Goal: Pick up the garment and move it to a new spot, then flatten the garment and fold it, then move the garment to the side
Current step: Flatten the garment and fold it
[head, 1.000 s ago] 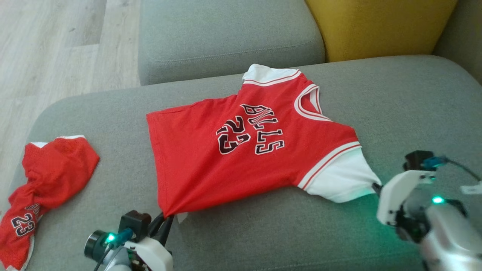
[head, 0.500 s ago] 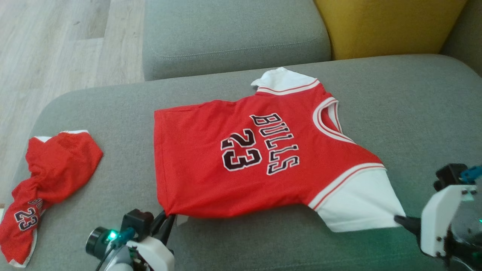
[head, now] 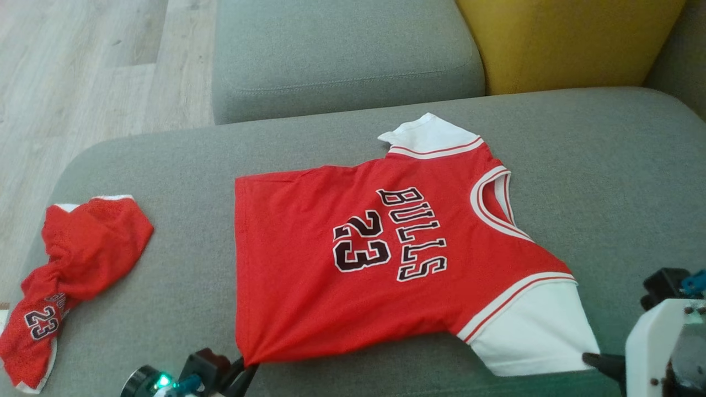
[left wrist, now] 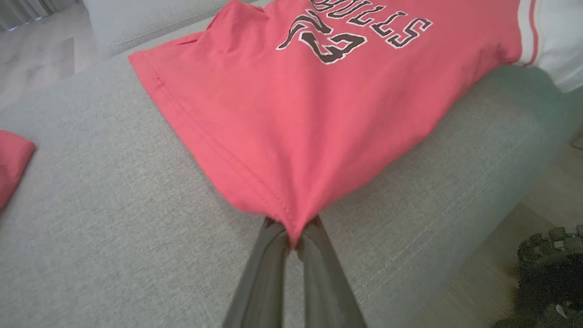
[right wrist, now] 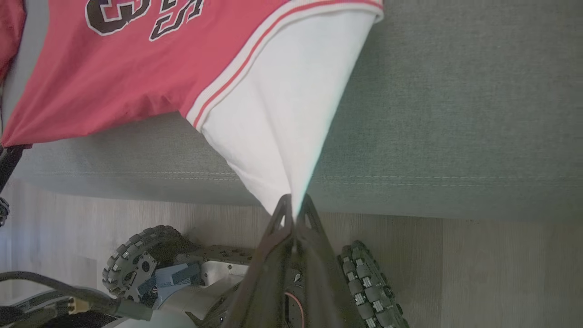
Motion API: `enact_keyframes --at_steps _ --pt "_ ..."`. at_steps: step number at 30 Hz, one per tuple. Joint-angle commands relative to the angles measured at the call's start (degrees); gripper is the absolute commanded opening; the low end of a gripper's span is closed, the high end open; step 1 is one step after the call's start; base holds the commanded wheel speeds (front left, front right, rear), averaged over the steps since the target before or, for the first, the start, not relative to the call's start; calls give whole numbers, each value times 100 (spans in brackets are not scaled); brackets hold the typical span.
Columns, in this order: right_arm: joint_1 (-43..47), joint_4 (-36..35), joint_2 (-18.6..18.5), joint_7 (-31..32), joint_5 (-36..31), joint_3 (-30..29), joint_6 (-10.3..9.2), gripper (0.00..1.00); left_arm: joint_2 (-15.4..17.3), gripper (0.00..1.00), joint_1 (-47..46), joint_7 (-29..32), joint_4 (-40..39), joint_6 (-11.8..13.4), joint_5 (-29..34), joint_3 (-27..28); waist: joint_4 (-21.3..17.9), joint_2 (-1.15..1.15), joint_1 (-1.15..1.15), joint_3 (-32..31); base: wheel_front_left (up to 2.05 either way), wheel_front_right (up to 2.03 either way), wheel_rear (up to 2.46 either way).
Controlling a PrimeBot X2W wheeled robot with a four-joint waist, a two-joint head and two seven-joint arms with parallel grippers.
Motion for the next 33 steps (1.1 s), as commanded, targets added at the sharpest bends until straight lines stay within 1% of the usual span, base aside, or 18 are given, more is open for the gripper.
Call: enact_keyframes --at_steps 1,4,7,13,16,21,23,29,30,33 --pt "-177 -326 -97 45 -18 -41 -4 0 216 0 -241 28 -305 -6 13 171 5 0 0 16 0 0 0" --pt "-275 -389 -28 14 -19 -102 -4 0 376 0 -273 105 -554 -4 3 205 14 0 0 56 0 0 0" --pt "-476 -407 21 -23 -50 -111 -4 0 462 0 -388 189 -710 14 -22 268 7 0 0 136 0 0 0" --pt "-1217 -189 141 -192 -260 -188 -4 0 508 0 -759 301 -823 17 15 272 9 0 0 361 0 0 0" --pt "-1691 20 177 -305 -396 -124 -4 0 528 0 -960 334 -798 7 50 221 11 0 0 483 0 0 0" --pt "-2500 554 198 -546 -734 70 -4 0 547 0 -1378 392 -664 -15 12 163 25 0 0 686 0 0 0" --pt "-2653 682 185 -604 -802 115 -4 0 552 0 -1482 403 -621 -19 7 152 37 0 0 740 0 0 0" --pt "-3530 1568 81 -1065 -1231 362 -4 0 560 0 -2035 420 -302 -38 -13 -9 94 0 0 1031 0 0 0" --pt "-3769 1863 57 -1230 -1366 414 -4 0 565 0 -2201 423 -168 -43 -30 -79 117 0 0 1115 0 0 0" --pt "-4078 2274 7 -1467 -1519 496 -4 0 572 0 -2401 393 13 -47 -78 -178 146 0 0 1234 0 0 0"
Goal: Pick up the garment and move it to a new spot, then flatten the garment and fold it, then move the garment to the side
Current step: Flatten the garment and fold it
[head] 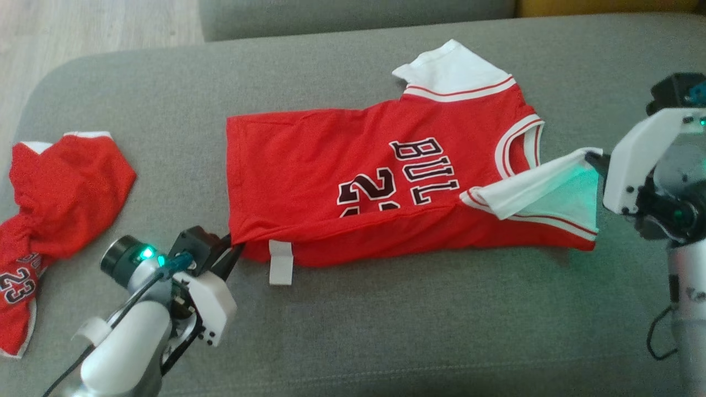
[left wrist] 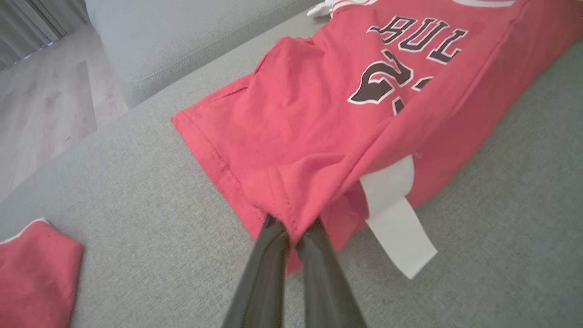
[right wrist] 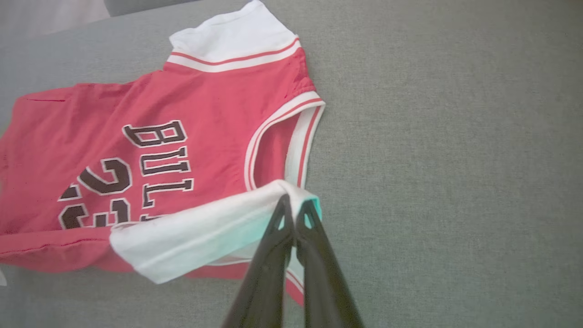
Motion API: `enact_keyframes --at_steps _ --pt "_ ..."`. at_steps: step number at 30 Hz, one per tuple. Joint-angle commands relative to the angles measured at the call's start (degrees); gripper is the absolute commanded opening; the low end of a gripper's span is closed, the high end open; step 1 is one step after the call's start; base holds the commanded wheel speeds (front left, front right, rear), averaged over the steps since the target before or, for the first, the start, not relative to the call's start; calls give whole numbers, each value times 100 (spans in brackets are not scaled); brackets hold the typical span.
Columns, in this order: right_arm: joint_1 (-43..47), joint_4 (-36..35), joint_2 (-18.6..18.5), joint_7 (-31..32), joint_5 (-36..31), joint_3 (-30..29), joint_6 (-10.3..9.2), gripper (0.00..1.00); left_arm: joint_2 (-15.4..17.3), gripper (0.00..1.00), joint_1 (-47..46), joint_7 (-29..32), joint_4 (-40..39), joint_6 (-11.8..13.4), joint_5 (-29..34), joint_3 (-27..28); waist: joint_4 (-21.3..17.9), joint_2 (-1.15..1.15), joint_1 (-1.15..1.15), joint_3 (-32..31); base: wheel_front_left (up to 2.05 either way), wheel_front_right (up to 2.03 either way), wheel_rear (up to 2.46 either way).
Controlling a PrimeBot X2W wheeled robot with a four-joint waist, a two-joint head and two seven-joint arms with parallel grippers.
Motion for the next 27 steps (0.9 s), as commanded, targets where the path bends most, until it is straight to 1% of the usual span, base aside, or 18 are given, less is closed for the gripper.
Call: enact_keyframes --at_steps 1,7,18,19,20,21,22,23,27 --pt "-312 -148 -116 -78 -53 100 -4 0 210 0 -358 -66 -83 -16 -35 185 25 0 -1 68 0 0 0" --pt "-656 413 -131 -437 -210 337 -4 0 193 0 -607 -110 189 -19 -157 -44 51 0 -1 228 0 0 0" --pt "-1095 1187 10 -1251 -325 691 -4 0 102 0 -1049 -42 646 -20 -379 -264 14 0 -1 405 0 0 0" --pt "-1132 1238 26 -1343 -334 734 -4 0 83 11 -1083 -40 686 -20 -399 -267 5 0 -1 417 0 0 0" --pt "-1167 1289 42 -1447 -340 766 -4 0 65 48 -1114 -55 725 -10 -418 -256 -2 0 -1 427 0 0 0" --pt "-1200 1339 52 -1566 -348 792 -4 0 41 100 -1145 -86 765 36 -437 -225 -6 0 -1 433 0 0 0" --pt "-1234 1371 49 -1733 -372 836 -4 32 16 100 -1175 -120 804 74 -447 -206 -8 0 -1 434 0 0 0" --pt "-1259 1419 44 -1901 -388 853 -4 100 -3 100 -1197 -151 843 86 -447 -207 -10 0 -1 429 0 0 0" --pt "-1288 1608 61 -2605 -393 853 -4 100 -99 100 -1237 -313 967 205 -538 -115 -9 0 -1 338 0 0 0"
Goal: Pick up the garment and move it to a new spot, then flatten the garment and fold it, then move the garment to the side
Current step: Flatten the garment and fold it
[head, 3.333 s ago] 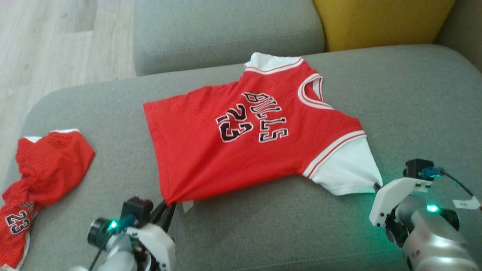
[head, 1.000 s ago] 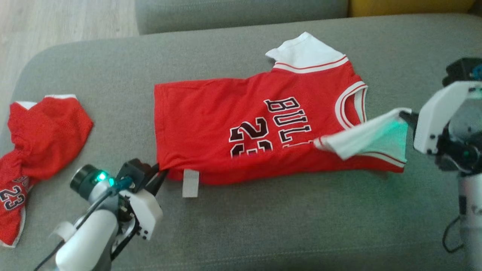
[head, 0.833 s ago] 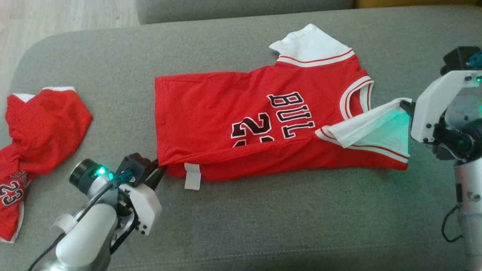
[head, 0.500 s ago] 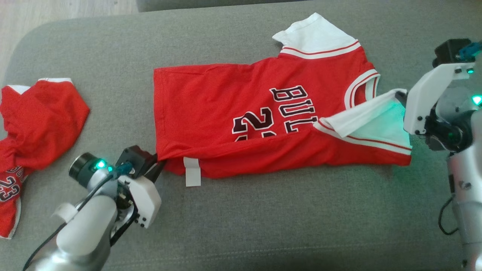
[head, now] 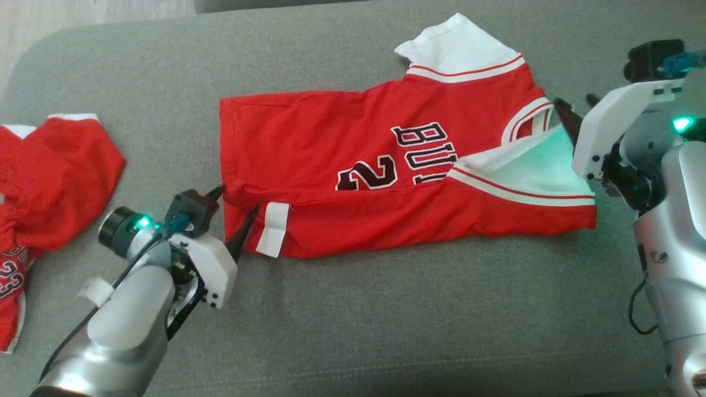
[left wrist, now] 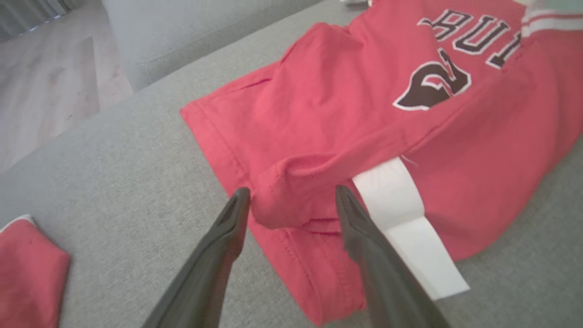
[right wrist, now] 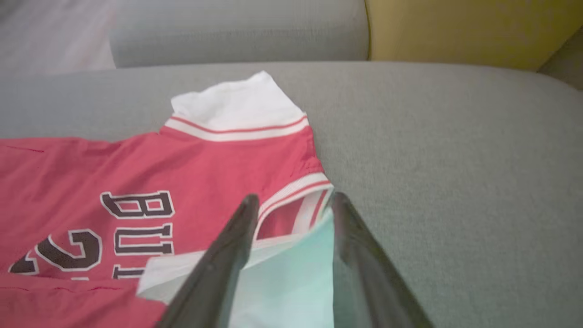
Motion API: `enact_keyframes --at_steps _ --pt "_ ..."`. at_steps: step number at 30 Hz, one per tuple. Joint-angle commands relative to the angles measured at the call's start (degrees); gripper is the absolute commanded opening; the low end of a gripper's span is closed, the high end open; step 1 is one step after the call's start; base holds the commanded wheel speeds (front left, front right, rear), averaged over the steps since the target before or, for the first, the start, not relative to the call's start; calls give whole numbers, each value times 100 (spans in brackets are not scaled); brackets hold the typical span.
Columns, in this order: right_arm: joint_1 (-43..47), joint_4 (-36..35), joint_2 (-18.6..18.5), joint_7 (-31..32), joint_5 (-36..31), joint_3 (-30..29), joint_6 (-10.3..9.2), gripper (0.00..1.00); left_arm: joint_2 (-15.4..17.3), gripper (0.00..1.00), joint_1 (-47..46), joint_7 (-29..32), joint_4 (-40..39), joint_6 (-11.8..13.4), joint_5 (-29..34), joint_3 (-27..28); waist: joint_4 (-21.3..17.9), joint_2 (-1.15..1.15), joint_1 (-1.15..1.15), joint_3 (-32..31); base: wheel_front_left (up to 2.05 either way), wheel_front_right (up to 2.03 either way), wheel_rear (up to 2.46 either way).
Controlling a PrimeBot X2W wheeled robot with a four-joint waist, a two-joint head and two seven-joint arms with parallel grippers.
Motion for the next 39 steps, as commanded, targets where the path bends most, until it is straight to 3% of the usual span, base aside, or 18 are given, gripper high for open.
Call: enact_keyframes --at_steps 1,11,15,20,28,33,39 --pt "-241 -151 27 -336 34 59 -4 100 117 100 -315 -133 -67 91 -89 330 4 0 0 -81 0 0 0" --pt "159 -428 116 -2497 22 114 -4 100 -140 100 31 -523 -561 662 -773 1233 -90 0 0 -568 0 0 0" --pt "579 -839 239 -3422 -248 83 -4 100 -291 100 440 -545 -1328 941 -936 1789 -126 0 0 -813 0 0 0" --pt "1369 -1491 616 -4134 -752 -149 -4 100 -649 100 1283 -547 -2452 1190 -849 2428 -155 0 0 -1047 0 0 0" --pt "2672 -2475 1022 -4581 -1417 -339 -4 100 -1229 100 2510 -548 -3393 1177 -468 3034 -206 0 0 -1160 0 0 0" --pt "3230 -2733 1041 -4603 -1219 -383 -4 100 -1398 100 2874 -548 -3208 997 -184 3030 -207 0 0 -1130 0 0 0" --pt "3274 -2948 1043 -4497 -1134 -415 -4 100 -1478 100 2797 -548 -2597 944 18 2982 -318 0 0 -1029 0 0 0"
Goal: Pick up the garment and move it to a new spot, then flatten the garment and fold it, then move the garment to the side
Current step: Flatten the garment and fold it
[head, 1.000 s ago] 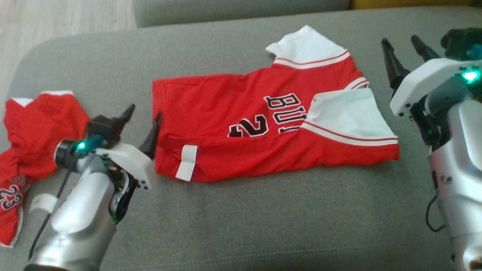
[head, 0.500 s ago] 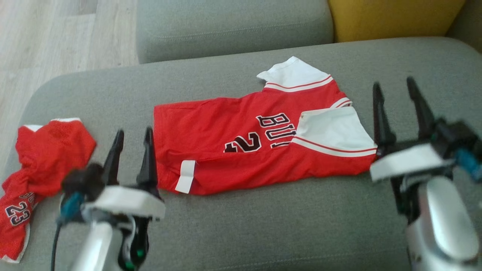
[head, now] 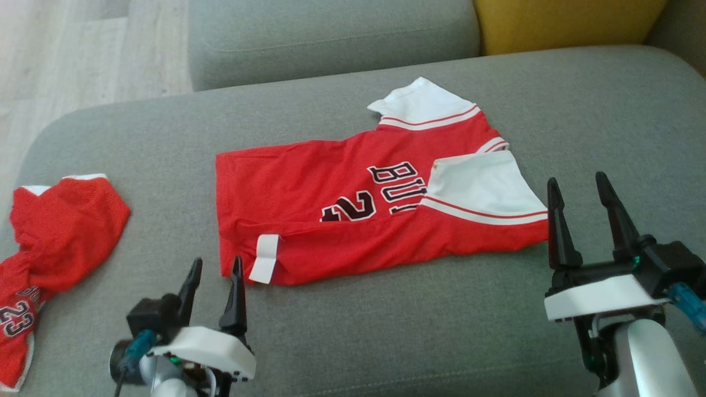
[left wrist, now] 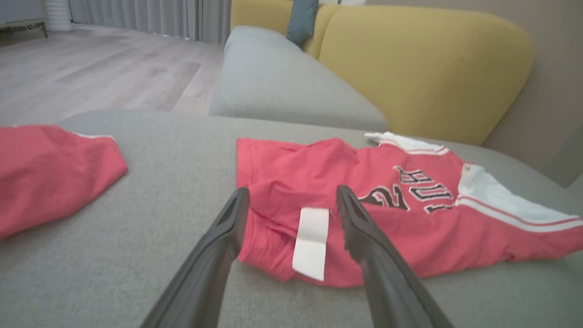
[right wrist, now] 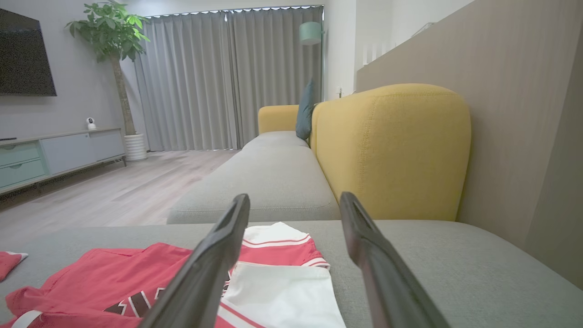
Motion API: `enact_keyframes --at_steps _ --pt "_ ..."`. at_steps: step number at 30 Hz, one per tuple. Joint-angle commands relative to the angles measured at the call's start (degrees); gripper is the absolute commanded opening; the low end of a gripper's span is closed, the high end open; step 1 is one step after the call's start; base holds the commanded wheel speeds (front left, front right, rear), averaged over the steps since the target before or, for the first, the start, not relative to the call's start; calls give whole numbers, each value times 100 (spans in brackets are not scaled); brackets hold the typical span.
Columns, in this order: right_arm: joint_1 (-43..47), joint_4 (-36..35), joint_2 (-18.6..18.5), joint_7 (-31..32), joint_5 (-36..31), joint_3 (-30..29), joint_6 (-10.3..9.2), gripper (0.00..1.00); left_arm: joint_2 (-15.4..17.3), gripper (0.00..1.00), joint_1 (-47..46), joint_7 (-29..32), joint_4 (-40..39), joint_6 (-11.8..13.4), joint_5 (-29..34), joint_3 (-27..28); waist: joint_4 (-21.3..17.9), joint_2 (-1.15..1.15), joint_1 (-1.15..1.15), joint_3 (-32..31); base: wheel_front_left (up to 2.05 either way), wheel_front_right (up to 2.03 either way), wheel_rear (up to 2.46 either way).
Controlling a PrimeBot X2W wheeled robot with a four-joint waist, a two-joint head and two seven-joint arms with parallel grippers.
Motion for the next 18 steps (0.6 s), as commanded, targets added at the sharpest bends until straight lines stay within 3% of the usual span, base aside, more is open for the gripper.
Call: enact_keyframes --at_steps 1,7,18 --pt "-291 -279 -13 46 6 139 -4 100 -5 100 -362 -43 109 17 77 186 -66 0 0 53 0 0 0" --pt "-352 -516 -12 195 -11 147 -4 100 29 100 -815 163 1144 192 153 198 -256 0 0 202 0 0 0" --pt "-359 -772 -12 315 -29 209 -4 100 196 100 -1592 292 2479 261 72 339 -526 0 0 472 0 0 0"
